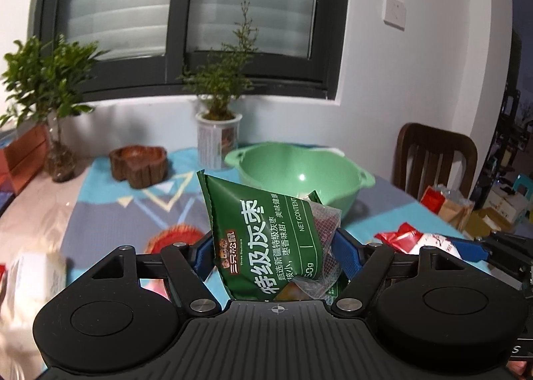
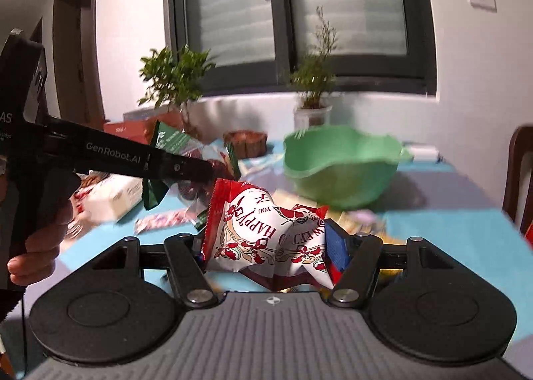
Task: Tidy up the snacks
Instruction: 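Carry both bags to the green bowl and release them inside, then move the right tool to the yellow chip bag and grasp it, then grasp the black-gold bar with the left tool while the right tool lifts the yellow chip bag, then carry both snacks over the green bowl and open both tools, then grasp the gold-wrapped chocolate with the left tool while the right tool grasps the blue-white packet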
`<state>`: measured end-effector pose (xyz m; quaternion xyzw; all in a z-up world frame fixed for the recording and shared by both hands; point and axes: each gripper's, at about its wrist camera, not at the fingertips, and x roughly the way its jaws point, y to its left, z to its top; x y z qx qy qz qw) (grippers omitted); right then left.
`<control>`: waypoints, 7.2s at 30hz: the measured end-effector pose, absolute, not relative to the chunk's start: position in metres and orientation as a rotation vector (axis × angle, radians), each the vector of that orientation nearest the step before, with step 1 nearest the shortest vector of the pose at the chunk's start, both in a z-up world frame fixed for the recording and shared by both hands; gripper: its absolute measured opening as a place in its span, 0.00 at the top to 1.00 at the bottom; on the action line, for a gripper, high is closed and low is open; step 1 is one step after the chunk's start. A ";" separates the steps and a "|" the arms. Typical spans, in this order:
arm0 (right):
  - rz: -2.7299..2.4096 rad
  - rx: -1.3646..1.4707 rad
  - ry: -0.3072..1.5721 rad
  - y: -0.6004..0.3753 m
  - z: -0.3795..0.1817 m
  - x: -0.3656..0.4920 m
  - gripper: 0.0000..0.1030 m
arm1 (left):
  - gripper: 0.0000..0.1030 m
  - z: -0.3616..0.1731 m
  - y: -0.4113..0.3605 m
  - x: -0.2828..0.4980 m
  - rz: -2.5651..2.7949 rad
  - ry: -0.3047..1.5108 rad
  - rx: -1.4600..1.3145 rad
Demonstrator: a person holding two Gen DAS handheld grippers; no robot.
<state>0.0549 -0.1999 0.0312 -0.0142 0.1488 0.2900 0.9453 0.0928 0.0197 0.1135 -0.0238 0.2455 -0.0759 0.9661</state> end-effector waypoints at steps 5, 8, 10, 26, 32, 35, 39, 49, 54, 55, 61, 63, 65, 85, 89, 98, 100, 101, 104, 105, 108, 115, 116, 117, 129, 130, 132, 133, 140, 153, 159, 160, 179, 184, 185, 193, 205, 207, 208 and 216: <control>0.543 -0.079 0.244 -0.202 0.056 0.097 0.33 | 0.00 0.132 0.009 0.141 -0.145 0.491 -0.071; 0.501 -0.107 0.208 -0.201 0.065 0.130 0.33 | 0.00 0.134 0.002 0.174 -0.135 0.497 -0.083; 0.475 -0.136 0.189 -0.201 0.067 0.153 0.32 | 0.00 0.132 -0.002 0.198 -0.118 0.509 -0.080; 0.427 -0.286 0.273 -0.168 0.035 0.254 0.21 | 0.00 0.097 -0.007 0.287 -0.115 0.667 -0.173; 0.435 -0.284 0.249 -0.176 0.042 0.236 0.11 | 0.00 0.116 -0.005 0.261 -0.144 0.612 -0.167; 0.429 -0.268 0.244 -0.185 0.048 0.222 0.09 | 0.00 0.119 -0.002 0.236 -0.165 0.596 -0.142; 0.424 -0.167 0.276 -0.207 0.053 0.199 0.05 | 0.00 0.109 0.011 0.189 -0.223 0.589 -0.116; 0.436 -0.034 0.399 -0.221 0.006 0.134 0.02 | 0.00 0.025 0.037 0.086 -0.325 0.669 -0.010; 0.356 0.010 0.482 -0.218 -0.019 0.132 0.27 | 0.00 -0.003 0.037 0.061 -0.371 0.756 0.044; 0.357 0.018 0.488 -0.220 -0.022 0.128 0.27 | 0.00 -0.005 0.038 0.054 -0.369 0.744 0.067; 0.382 0.011 0.472 -0.237 -0.031 0.087 0.28 | 0.00 -0.005 0.038 0.016 -0.512 0.766 0.040; 0.408 0.013 0.488 -0.246 -0.030 0.073 0.27 | 0.00 -0.004 0.034 -0.001 -0.556 0.748 0.074; 0.440 0.004 0.508 -0.252 -0.029 0.063 0.26 | 0.00 0.000 0.029 -0.013 -0.555 0.709 0.120; 0.403 -0.535 0.342 -0.207 -0.033 0.020 0.01 | 0.00 -0.009 0.021 0.037 -0.387 0.694 0.222; 0.445 -0.637 0.341 -0.195 -0.036 0.025 0.01 | 0.00 -0.007 0.016 0.031 -0.398 0.662 0.256; 0.428 -0.613 0.437 -0.195 -0.042 0.055 0.02 | 0.00 -0.001 0.018 0.022 -0.415 0.648 0.271; 0.422 -0.547 0.477 -0.202 -0.041 0.059 0.12 | 0.00 0.001 0.018 0.026 -0.408 0.656 0.262; 0.422 -0.518 0.495 -0.206 -0.041 0.060 0.18 | 0.00 0.001 0.018 0.028 -0.398 0.656 0.266; 0.445 -0.423 0.533 -0.215 -0.037 0.061 0.19 | 0.00 -0.002 0.015 0.038 -0.377 0.688 0.283; 0.453 -0.405 0.543 -0.216 -0.036 0.061 0.19 | 0.00 -0.003 0.014 0.040 -0.377 0.691 0.282; 0.481 -0.377 0.557 -0.217 -0.033 0.058 0.18 | 0.04 -0.003 0.013 0.039 -0.383 0.685 0.272; 0.464 -0.454 0.528 -0.202 -0.043 0.054 0.17 | 0.06 0.002 0.012 0.028 -0.309 0.629 0.284; 0.463 -0.452 0.521 -0.202 -0.044 0.053 0.17 | 0.06 0.005 0.016 0.026 -0.309 0.623 0.266; 0.464 -0.447 0.514 -0.203 -0.044 0.053 0.20 | 0.06 0.008 0.019 0.026 -0.308 0.618 0.249; 0.466 -0.334 0.444 -0.216 -0.023 0.051 0.22 | 0.06 0.054 0.032 0.026 -0.281 0.536 0.161; 0.467 -0.319 0.439 -0.217 -0.020 0.051 0.22 | 0.06 0.057 0.031 0.028 -0.282 0.533 0.156; 0.469 -0.293 0.432 -0.220 -0.016 0.052 0.22 | 0.06 0.064 0.029 0.031 -0.279 0.529 0.147; 0.470 -0.277 0.430 -0.222 -0.014 0.054 0.22 | 0.05 0.068 0.028 0.034 -0.276 0.527 0.143; 0.475 -0.169 0.409 -0.232 0.009 0.072 0.22 | 0.05 0.098 0.013 0.070 -0.252 0.518 0.127; 0.453 -0.072 0.322 -0.244 0.054 0.137 0.22 | 0.05 0.111 -0.019 0.198 -0.213 0.553 -0.002; 0.430 -0.012 0.312 -0.251 0.063 0.179 0.22 | 0.00 0.088 -0.018 0.245 -0.214 0.626 -0.121; 0.431 0.008 0.316 -0.251 0.064 0.187 0.22 | 0.00 0.088 -0.014 0.246 -0.218 0.621 -0.145; 0.461 0.013 0.375 -0.182 0.060 0.257 0.07 | 0.00 0.095 0.032 0.153 -0.168 0.544 -0.091; 0.422 0.021 0.361 -0.214 0.058 0.209 0.05 | 0.00 0.074 0.028 0.117 -0.204 0.599 -0.087; 0.411 0.030 0.368 -0.219 0.056 0.201 0.04 | 0.00 0.069 0.027 0.111 -0.212 0.609 -0.091; 0.395 0.067 0.433 -0.253 0.008 0.112 0.03 | 0.00 0.025 0.015 0.064 -0.280 0.708 -0.121; 0.303 -0.011 0.587 -0.243 -0.053 0.083 0.07 | 0.00 0.001 -0.015 0.049 -0.292 0.728 -0.031; 0.299 -0.022 0.602 -0.240 -0.056 0.086 0.08 | 0.00 0.000 -0.016 0.050 -0.300 0.728 -0.027; 0.301 -0.030 0.612 -0.238 -0.056 0.087 0.09 | 0.00 -0.001 -0.017 0.051 -0.302 0.728 -0.024; 0.333 -0.078 0.588 -0.228 -0.056 0.084 0.39 | 0.00 -0.003 -0.017 0.051 -0.343 0.717 -0.027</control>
